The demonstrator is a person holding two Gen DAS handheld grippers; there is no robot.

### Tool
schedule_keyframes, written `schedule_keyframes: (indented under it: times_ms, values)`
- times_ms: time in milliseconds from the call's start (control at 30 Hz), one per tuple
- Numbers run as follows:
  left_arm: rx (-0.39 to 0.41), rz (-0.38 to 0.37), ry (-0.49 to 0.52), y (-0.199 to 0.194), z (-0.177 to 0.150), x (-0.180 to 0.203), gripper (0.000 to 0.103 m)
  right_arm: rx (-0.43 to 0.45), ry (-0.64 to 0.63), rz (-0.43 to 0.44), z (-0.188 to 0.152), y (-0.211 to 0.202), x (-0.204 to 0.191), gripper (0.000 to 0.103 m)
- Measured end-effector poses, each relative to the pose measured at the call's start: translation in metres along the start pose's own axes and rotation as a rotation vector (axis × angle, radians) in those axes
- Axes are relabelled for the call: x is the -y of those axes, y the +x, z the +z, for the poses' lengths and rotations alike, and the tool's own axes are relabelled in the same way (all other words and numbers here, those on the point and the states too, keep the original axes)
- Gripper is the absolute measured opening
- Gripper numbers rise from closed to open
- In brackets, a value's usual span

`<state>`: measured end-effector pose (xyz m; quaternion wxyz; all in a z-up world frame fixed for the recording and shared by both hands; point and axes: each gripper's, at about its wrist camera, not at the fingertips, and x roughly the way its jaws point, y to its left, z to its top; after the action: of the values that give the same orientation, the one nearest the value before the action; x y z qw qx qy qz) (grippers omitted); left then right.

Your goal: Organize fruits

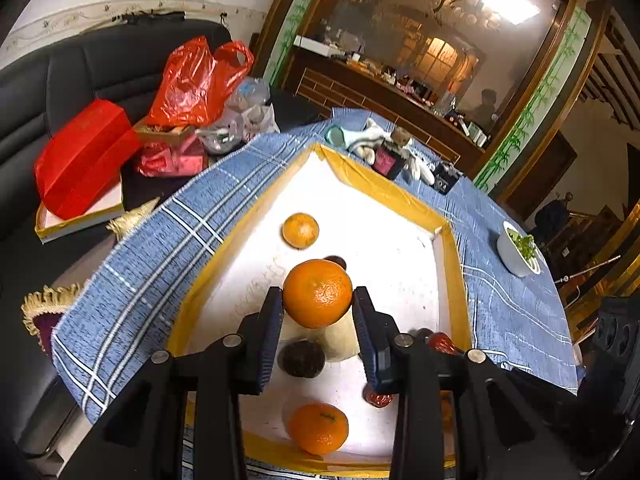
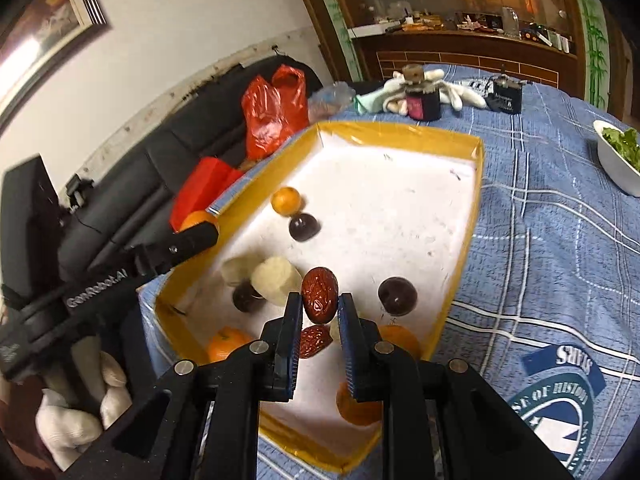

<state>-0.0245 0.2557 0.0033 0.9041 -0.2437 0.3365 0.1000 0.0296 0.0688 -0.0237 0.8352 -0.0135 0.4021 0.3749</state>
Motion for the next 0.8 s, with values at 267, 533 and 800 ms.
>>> schedule_keyframes:
  times_ms: [267,533,800]
  values:
    - [0.08,0.008,0.015,-0.023,0.004,0.011,0.064,0.094,-0.019,0.0,-0.001,-0.023,-0.003,0.048]
    - [0.172,0.051,0.171,-0.048,-0.007,0.068,0.073,0.237,0.132,-0.006,-0.016,-0.082,0.038,0.058]
    - [0.227,0.071,0.319,-0.07,-0.034,0.139,0.092,0.33,0.337,-0.092,-0.047,-0.131,0.107,0.061]
